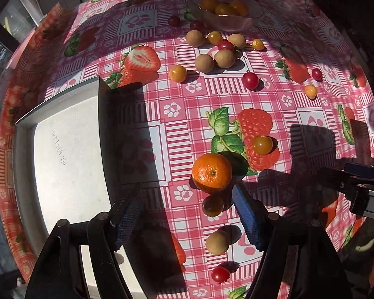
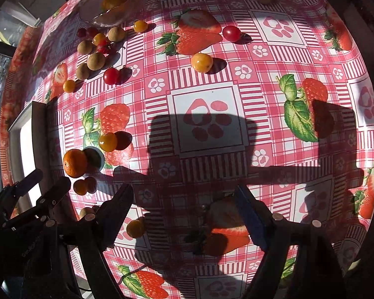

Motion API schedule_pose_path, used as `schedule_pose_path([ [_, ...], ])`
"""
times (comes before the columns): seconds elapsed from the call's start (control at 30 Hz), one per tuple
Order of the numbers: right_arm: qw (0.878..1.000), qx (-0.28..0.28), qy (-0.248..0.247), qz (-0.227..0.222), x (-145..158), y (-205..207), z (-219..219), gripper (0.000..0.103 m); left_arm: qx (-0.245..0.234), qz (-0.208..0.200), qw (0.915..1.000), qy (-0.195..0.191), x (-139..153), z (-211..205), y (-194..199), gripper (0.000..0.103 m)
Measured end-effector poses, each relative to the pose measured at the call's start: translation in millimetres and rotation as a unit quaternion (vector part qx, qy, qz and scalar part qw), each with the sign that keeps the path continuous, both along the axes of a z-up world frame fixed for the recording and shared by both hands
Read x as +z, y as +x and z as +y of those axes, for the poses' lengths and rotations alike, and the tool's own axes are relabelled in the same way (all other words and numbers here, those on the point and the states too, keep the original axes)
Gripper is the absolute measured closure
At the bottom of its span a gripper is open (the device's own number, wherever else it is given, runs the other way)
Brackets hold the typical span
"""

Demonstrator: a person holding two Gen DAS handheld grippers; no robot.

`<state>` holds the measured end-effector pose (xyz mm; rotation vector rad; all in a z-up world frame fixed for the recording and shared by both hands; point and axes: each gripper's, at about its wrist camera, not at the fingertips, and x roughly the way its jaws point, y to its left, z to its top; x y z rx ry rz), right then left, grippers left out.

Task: Organize fruits
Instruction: 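Grasp a second mandarin with the left tool while the right tool grasps a yellow cherry tomato, then carry both fruits into the white tray and open both tools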

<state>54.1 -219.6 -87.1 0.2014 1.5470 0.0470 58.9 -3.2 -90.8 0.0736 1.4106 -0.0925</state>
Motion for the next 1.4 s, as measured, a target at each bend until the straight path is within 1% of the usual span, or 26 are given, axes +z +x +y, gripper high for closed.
schedule_pose_path([
  [0.1, 1.0, 0.011, -0.013, -0.01, -4, 21, -9, 0.017, 0.009, 0.005, 0.9999, 0.0, -8, -4, 6, 0.029],
  [0.2, 0.999, 0.02, -0.025, -0.02, -9, 45, -16, 0.017, 0.014, 0.01, 0.9998, 0.009, -18, -8, 11, 0.029],
  [0.4, 0.998, 0.029, -0.038, -0.034, -22, 83, -24, 0.017, 0.026, 0.013, 0.9994, 0.017, -32, -14, 21, 0.029],
  [0.5, 0.997, 0.039, -0.045, -0.04, -31, 97, -21, 0.017, 0.031, 0.015, 0.9992, 0.02, -37, -16, 24, 0.029],
  [0.63, 0.994, 0.062, -0.061, -0.063, -30, 108, -6, 0.019, 0.042, 0.012, 0.999, 0.014, -41, -14, 21, 0.029],
  [0.67, 0.993, 0.067, -0.068, -0.067, -30, 110, -4, 0.023, 0.044, 0.011, 0.9989, 0.013, -45, -14, 20, 0.029],
  [0.73, 0.991, 0.078, -0.081, -0.078, -28, 123, 27, 0.034, 0.048, 0.01, 0.9987, 0.011, -46, -12, 18, 0.029],
  [0.77, 0.99, 0.084, -0.082, -0.084, -26, 124, 31, 0.045, 0.05, 0.01, 0.9987, 0.011, -47, -11, 17, 0.03],
  [0.8, 0.988, 0.09, -0.084, -0.089, -25, 124, 35, 0.059, 0.05, 0.009, 0.9986, 0.011, -45, -10, 16, 0.03],
  [0.83, 0.988, 0.096, -0.082, -0.093, -23, 125, 38, 0.066, 0.05, 0.008, 0.9986, 0.011, -45, -10, 15, 0.03],
  [0.87, 0.987, 0.101, -0.081, -0.095, -22, 127, 45, 0.078, 0.049, 0.006, 0.9987, 0.008, -45, -11, 14, 0.036],
  [0.9, 0.987, 0.103, -0.079, -0.095, -21, 129, 54, 0.08, 0.048, 0.005, 0.9989, 0.001, -45, -12, 13, 0.04],
  [0.97, 0.989, 0.098, -0.068, -0.092, -20, 129, 58, 0.08, 0.037, -0.001, 0.9993, -0.002, -41, -17, 11, 0.063],
  [1.03, 0.992, 0.087, -0.039, -0.087, -17, 123, 52, 0.08, 0.028, -0.001, 0.9996, -0.006, -38, -22, 12, 0.062],
  [1.07, 0.993, 0.083, -0.028, -0.085, -14, 110, 43, 0.08, 0.028, -0.001, 0.9996, -0.011, -37, -22, 12, 0.062],
  [1.13, 0.994, 0.076, -0.01, -0.081, -10, 100, 37, 0.08, 0.027, -0.003, 0.9995, -0.016, -33, -22, 11, 0.062],
  [1.23, 0.995, 0.068, 0.008, -0.076, -3, 83, 29, 0.08, 0.029, -0.01, 0.9992, -0.027, -21, -19, 8, 0.063],
  [1.37, 0.995, 0.07, 0.021, -0.068, 3, 70, 32, 0.08, 0.029, -0.017, 0.9987, -0.038, -5, -6, 4, 0.063],
  [1.4, 0.995, 0.071, 0.024, -0.066, 6, 61, 32, 0.08, 0.029, -0.019, 0.9986, -0.039, -2, -4, 2, 0.063],
])
